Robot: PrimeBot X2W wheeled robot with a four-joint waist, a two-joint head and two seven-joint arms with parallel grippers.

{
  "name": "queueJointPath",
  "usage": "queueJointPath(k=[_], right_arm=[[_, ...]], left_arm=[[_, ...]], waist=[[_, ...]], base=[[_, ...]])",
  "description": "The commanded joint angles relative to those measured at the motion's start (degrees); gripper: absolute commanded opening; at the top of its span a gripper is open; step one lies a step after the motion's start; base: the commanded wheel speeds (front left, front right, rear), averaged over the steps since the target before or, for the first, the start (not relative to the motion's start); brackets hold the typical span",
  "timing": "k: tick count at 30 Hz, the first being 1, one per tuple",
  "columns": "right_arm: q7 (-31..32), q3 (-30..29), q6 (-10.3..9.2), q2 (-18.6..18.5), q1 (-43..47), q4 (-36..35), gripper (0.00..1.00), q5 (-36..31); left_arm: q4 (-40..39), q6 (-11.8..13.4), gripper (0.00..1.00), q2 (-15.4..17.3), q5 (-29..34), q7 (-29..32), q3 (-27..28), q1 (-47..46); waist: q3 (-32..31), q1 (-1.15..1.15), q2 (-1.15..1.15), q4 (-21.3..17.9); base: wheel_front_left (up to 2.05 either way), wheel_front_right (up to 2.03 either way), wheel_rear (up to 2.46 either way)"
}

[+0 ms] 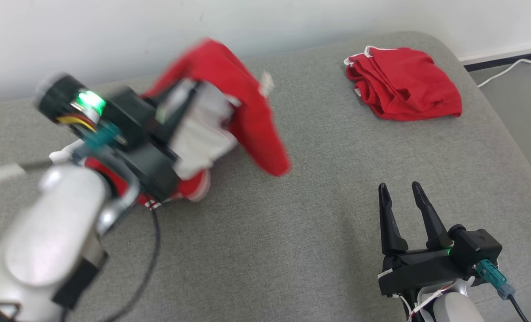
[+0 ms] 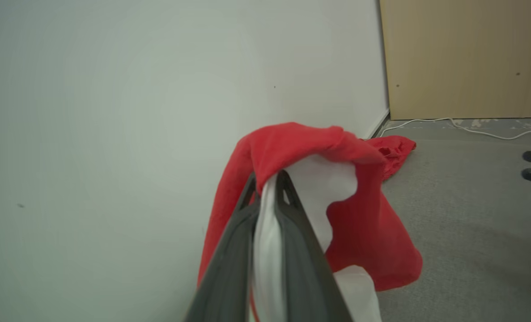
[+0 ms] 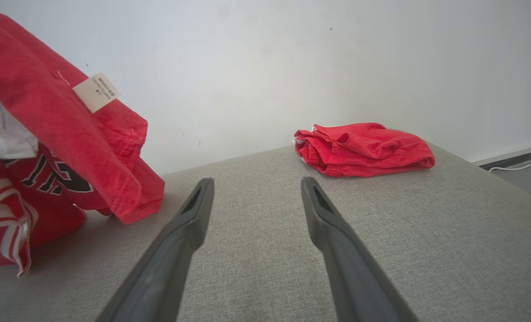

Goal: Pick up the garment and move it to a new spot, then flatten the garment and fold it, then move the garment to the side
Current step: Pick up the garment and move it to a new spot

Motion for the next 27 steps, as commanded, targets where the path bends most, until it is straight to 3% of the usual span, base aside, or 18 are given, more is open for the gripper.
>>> queueJointPath(k=[1,8,15,21,22,23,24,27], right_arm=[[-0.1,-0.1,-0.04,0.2,0.5,-0.2,1.0,-0.1],[-0.1,-0.5,-0.04,0.2,0.3,0.3,1.0,-0.5],[-0.1,-0.4,-0.04,0.2,0.3,1.1,1.0,-1.0],[-0.1,-0.4,-0.04,-0.1,0.4,1.5,1.0,-1.2],[-0.1,-0.4,-0.04,-0.2,0.6,1.5,1.0,-1.2],[-0.1,-0.4,-0.04,-0.2,0.8,1.6,1.0,-1.2],[-0.1,-0.4,-0.04,-0.3,1.0,1.7,1.0,-1.2],[-0.1,-0.4,-0.04,-0.4,1.2,2.0,1.0,-1.0]], left_arm=[[-1.6,0.6,0.0,-0.2,-0.1,0.2,-0.6,1.6],[-5.3,3.1,0.0,-2.1,-1.9,-0.2,-3.2,10.2],[2.4,4.2,0.0,-5.2,-3.5,-5.4,-6.4,19.4],[7.6,4.4,0.0,-8.4,-3.6,-8.8,-8.6,21.1],[8.2,4.7,0.26,-9.1,-3.3,-9.7,-9.0,21.2],[8.8,5.0,0.69,-9.7,-2.8,-10.5,-9.4,21.2],[9.3,5.1,1.0,-10.3,-2.9,-11.1,-9.6,21.4],[10.1,6.0,1.0,-11.9,-3.6,-13.1,-9.6,22.5]], waist=[[0.3,0.0,0.0,0.1],[0.4,0.0,0.0,1.7],[-0.5,0.0,0.0,4.6],[-1.1,0.0,0.0,6.1],[-1.2,0.0,0.0,6.4],[-1.4,0.0,0.0,6.8],[-1.6,0.0,0.0,7.1],[-2.4,0.0,0.0,8.0]], base=[[0.0,0.0,0.0],[0.0,0.0,0.0],[0.0,0.0,0.0],[0.0,0.0,0.0],[0.0,0.0,0.0],[0.0,0.0,0.0],[0.0,0.0,0.0],[0.0,0.0,0.0]])
